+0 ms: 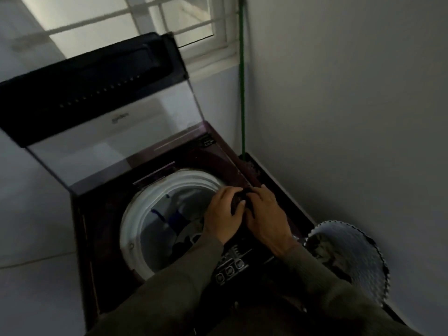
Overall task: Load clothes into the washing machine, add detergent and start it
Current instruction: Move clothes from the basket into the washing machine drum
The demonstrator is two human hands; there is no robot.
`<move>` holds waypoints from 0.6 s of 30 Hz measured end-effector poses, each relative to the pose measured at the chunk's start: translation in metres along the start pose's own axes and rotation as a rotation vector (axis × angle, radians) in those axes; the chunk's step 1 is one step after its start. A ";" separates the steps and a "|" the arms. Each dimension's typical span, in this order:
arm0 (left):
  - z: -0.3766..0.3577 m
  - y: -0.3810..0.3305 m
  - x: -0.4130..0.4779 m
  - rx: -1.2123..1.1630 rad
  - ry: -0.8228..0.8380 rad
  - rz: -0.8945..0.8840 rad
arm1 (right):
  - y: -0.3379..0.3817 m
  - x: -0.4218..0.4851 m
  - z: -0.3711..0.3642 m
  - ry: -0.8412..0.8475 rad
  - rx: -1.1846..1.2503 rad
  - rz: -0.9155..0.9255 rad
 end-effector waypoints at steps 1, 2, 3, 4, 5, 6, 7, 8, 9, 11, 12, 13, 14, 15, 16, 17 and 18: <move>-0.013 -0.014 0.005 0.018 0.027 -0.046 | -0.015 -0.002 0.014 -0.047 -0.005 -0.018; -0.027 -0.026 0.010 0.040 0.066 -0.083 | -0.030 -0.005 0.027 -0.093 -0.011 -0.027; -0.043 -0.038 0.014 0.066 0.114 -0.108 | -0.046 -0.008 0.037 -0.125 -0.013 -0.035; -0.060 -0.049 0.017 0.097 0.166 -0.126 | -0.064 -0.011 0.045 -0.143 -0.014 -0.049; -0.077 -0.059 0.020 0.129 0.219 -0.141 | -0.081 -0.013 0.051 -0.137 -0.015 -0.080; -0.094 -0.069 0.022 0.158 0.273 -0.159 | -0.100 -0.016 0.056 -0.119 -0.020 -0.124; -0.111 -0.079 0.025 0.185 0.325 -0.181 | -0.120 -0.019 0.060 -0.101 -0.025 -0.168; -0.128 -0.088 0.027 0.214 0.376 -0.200 | -0.140 -0.023 0.063 -0.088 -0.029 -0.204; -0.145 -0.096 0.029 0.244 0.428 -0.214 | -0.158 -0.029 0.066 -0.073 -0.029 -0.234; -0.178 -0.111 0.030 0.303 0.527 -0.238 | -0.195 -0.040 0.069 -0.036 -0.044 -0.285; -0.194 -0.117 0.030 0.325 0.572 -0.250 | -0.213 -0.045 0.067 -0.012 -0.064 -0.308; -0.210 -0.123 0.029 0.339 0.614 -0.261 | -0.231 -0.050 0.065 0.015 -0.084 -0.337; -0.225 -0.128 0.028 0.344 0.648 -0.270 | -0.248 -0.054 0.062 0.038 -0.095 -0.368; -0.240 -0.132 0.026 0.346 0.677 -0.278 | -0.265 -0.057 0.058 0.060 -0.098 -0.400; -0.256 -0.136 0.024 0.350 0.704 -0.282 | -0.281 -0.060 0.054 0.088 -0.099 -0.432; -0.271 -0.138 0.021 0.353 0.732 -0.280 | -0.295 -0.064 0.048 0.126 -0.103 -0.459; -0.285 -0.139 0.018 0.352 0.757 -0.271 | -0.308 -0.068 0.043 0.156 -0.103 -0.479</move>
Point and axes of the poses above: each hand's wrist, its own x-axis towards the middle knuckle, its own z-axis out of the back of the hand, y = z × x, the point moved 7 cm from there along x, towards the middle knuckle, and after that the axes turned 11 degrees about -z, right-handed, at the moved point
